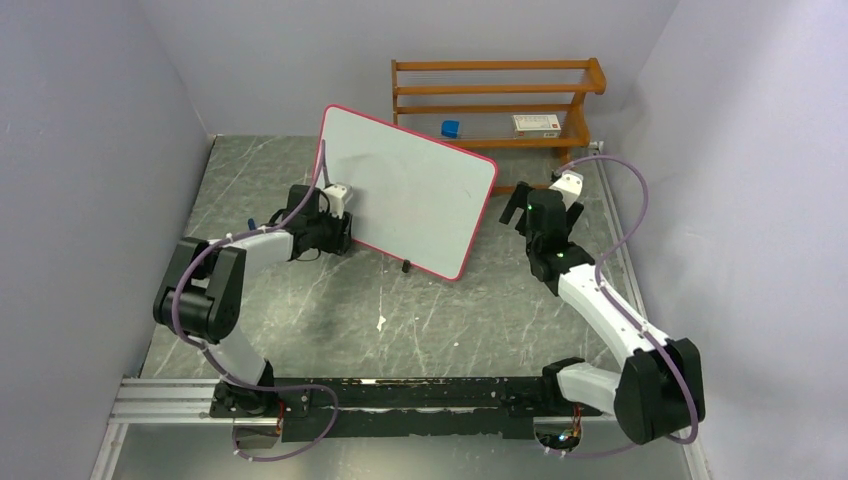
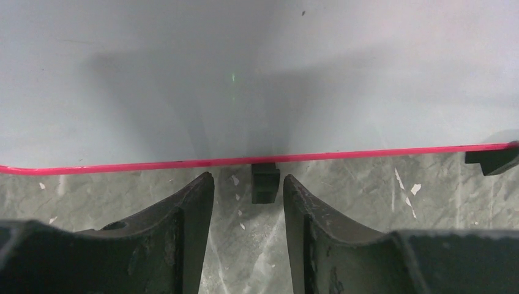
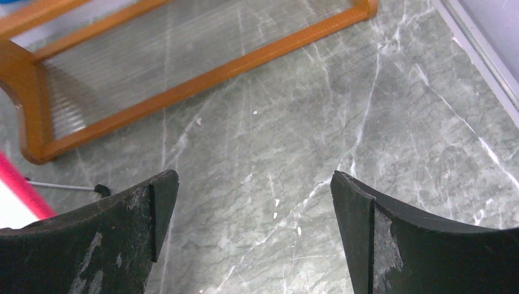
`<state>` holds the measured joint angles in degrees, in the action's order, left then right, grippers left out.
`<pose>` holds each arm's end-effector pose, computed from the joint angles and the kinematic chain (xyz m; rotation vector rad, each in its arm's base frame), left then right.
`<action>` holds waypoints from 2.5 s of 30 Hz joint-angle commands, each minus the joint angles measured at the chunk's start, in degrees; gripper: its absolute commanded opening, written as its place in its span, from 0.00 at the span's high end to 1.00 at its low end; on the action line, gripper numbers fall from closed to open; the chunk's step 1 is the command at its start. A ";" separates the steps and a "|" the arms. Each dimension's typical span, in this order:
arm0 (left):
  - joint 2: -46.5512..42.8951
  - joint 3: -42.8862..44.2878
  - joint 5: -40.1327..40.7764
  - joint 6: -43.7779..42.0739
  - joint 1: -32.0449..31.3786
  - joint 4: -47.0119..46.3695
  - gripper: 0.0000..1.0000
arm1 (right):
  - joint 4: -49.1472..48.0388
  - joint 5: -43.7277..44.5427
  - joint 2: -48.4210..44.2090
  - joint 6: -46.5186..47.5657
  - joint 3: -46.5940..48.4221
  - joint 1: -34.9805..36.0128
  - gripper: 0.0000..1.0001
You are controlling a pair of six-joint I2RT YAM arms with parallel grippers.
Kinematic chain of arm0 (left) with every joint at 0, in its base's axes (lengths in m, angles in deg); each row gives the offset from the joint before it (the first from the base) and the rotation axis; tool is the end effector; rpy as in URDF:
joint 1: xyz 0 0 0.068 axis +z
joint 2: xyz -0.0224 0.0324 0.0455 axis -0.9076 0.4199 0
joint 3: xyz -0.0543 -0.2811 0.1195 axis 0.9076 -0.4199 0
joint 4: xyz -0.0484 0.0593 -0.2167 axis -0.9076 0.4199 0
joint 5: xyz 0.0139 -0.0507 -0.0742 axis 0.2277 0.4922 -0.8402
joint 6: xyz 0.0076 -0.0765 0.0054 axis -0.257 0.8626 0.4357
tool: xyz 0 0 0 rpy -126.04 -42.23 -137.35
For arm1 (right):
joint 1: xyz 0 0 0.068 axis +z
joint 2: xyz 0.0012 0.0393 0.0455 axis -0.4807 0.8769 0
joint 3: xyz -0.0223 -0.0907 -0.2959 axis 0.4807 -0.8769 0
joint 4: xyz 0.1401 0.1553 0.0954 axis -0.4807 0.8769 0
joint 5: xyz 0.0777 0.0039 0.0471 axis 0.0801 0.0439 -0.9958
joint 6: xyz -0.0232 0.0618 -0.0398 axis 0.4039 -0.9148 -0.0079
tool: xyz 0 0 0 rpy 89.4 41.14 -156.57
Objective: Write a sentence on the whiteboard
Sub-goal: Move the whiteboard to the center of the board.
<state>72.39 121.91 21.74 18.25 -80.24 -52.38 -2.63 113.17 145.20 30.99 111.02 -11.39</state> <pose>0.3174 -0.1027 0.2018 0.4839 2.3151 -0.4121 0.2365 0.0414 0.3021 0.4003 1.9316 -0.0393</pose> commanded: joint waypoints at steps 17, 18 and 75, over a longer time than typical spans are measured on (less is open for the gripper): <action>-8.59 -5.17 14.40 10.14 -10.87 -2.44 0.95 | -3.71 6.38 -7.58 1.09 -2.18 3.69 0.00; -9.90 -5.92 15.60 11.17 -11.90 -2.10 0.95 | -3.54 6.94 -7.93 1.05 -2.18 4.04 0.00; -11.90 4.28 56.42 71.89 -63.48 28.08 0.27 | 4.84 -4.41 -27.18 -0.04 -1.64 5.60 0.00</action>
<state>64.41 122.91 76.91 93.07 -142.99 -28.95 2.98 109.91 118.38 29.92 109.51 -6.14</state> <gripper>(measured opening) 0.698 0.997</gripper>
